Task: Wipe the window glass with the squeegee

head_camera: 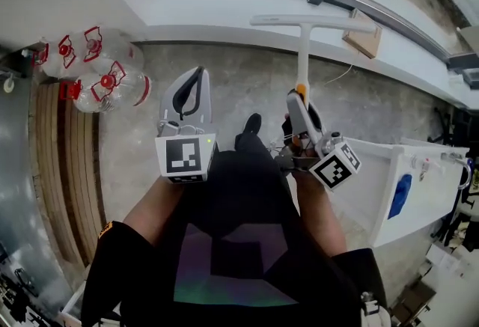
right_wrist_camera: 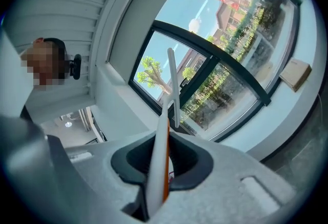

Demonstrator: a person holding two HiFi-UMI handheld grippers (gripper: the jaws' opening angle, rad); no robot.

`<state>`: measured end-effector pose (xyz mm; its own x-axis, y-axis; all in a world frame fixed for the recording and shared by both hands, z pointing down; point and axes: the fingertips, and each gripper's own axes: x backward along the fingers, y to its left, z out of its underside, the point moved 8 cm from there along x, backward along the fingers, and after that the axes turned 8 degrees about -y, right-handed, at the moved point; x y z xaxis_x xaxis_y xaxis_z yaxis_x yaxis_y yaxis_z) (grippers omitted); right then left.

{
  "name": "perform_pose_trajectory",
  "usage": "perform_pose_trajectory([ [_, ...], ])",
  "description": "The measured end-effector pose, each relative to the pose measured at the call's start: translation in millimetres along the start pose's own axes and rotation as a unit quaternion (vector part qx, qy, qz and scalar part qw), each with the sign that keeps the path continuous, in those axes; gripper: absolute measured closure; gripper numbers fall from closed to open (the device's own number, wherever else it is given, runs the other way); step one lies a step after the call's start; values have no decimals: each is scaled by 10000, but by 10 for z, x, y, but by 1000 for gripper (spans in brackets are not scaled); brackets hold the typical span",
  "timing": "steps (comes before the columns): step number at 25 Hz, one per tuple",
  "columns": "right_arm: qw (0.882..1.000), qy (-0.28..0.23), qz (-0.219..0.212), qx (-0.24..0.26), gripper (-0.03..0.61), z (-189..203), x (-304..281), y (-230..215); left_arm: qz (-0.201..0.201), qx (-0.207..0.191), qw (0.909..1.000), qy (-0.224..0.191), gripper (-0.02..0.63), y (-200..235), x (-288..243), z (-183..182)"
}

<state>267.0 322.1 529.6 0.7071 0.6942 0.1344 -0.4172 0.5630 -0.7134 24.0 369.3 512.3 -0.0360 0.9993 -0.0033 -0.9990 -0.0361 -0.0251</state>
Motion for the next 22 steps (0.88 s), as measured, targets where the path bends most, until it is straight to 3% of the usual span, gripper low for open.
perform_pose_trajectory([
  [10,9944,656,421,709,534,488,343,262,13,122,9999,67,595,40,450,237],
  [16,9925,627,417,960,534,450,312,347,138,218,9994,230,595,-80,533,284],
  [22,9914,721,378,1023,534,241,363,199,-43,201,9995,232,595,-243,449,216],
])
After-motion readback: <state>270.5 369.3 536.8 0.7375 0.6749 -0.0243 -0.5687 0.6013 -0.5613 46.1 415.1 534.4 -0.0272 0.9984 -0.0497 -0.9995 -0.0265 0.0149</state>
